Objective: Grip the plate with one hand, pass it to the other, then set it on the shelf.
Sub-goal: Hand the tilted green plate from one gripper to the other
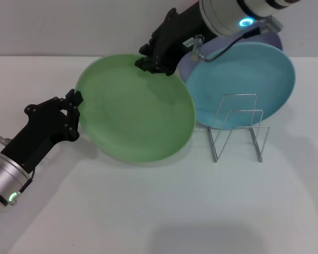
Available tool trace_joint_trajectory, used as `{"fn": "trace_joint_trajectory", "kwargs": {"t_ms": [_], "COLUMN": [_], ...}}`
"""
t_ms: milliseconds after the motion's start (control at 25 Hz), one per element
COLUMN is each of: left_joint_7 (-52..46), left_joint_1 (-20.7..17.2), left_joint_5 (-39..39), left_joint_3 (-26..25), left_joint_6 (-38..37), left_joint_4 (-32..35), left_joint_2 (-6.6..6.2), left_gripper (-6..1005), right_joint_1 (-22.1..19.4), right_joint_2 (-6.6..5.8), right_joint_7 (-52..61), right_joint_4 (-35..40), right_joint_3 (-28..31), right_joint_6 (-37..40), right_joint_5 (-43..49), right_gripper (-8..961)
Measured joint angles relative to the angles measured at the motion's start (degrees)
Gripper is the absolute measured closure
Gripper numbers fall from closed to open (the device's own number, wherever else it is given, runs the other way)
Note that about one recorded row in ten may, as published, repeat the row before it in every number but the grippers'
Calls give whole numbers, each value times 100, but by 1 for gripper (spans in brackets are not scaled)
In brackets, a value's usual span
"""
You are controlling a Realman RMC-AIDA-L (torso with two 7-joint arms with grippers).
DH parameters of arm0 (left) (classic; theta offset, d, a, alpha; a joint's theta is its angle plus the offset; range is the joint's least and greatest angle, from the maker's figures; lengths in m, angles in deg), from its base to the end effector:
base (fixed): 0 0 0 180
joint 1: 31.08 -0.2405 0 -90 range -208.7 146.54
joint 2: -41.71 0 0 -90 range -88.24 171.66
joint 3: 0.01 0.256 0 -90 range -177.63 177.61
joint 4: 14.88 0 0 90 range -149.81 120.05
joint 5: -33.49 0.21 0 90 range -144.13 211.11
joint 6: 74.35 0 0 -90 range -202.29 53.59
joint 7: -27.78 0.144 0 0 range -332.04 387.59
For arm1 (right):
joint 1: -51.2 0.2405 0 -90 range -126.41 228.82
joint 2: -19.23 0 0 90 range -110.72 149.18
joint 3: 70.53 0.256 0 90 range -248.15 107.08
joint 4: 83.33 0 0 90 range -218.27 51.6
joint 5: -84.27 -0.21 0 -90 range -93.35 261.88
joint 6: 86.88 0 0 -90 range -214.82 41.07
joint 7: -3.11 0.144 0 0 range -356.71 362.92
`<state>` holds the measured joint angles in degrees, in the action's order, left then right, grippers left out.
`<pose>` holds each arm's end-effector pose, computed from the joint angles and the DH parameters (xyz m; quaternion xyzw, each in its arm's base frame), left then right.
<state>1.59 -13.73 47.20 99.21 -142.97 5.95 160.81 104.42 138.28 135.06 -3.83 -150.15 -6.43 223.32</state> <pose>-0.2871 0.3068 -0.0383 -0.7987 -0.1737 -0.3682 0.4431 0.0167 0.3960 -0.0026 -0.9801 0.0173 -0.0481 0.1919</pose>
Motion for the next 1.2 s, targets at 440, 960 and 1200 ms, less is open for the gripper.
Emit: {"fn": "trace_joint_trajectory", "kwargs": {"t_ms": [440,960,1200], "left_joint_7": [0,-1,-1], "left_joint_1": [-15,-7,-2], "left_joint_5": [0,-16,4], "left_joint_3": [-12,-9,-6], "left_joint_6": [9,13,-22], "left_joint_4": [-6,-13,-9], "left_joint_2": [0,-8,-10], "left_gripper": [970,970,970], "right_joint_1": [-14,-30,-32], "right_joint_2": [5,8,11], "right_joint_7": [-18,-57,-69], "right_joint_4": [4,48,60], "right_joint_3": [-86,-267,-273], "right_joint_6": [-69,-94,-121], "right_joint_5": [-15,-3,-4], "right_gripper": [806,822,822]}}
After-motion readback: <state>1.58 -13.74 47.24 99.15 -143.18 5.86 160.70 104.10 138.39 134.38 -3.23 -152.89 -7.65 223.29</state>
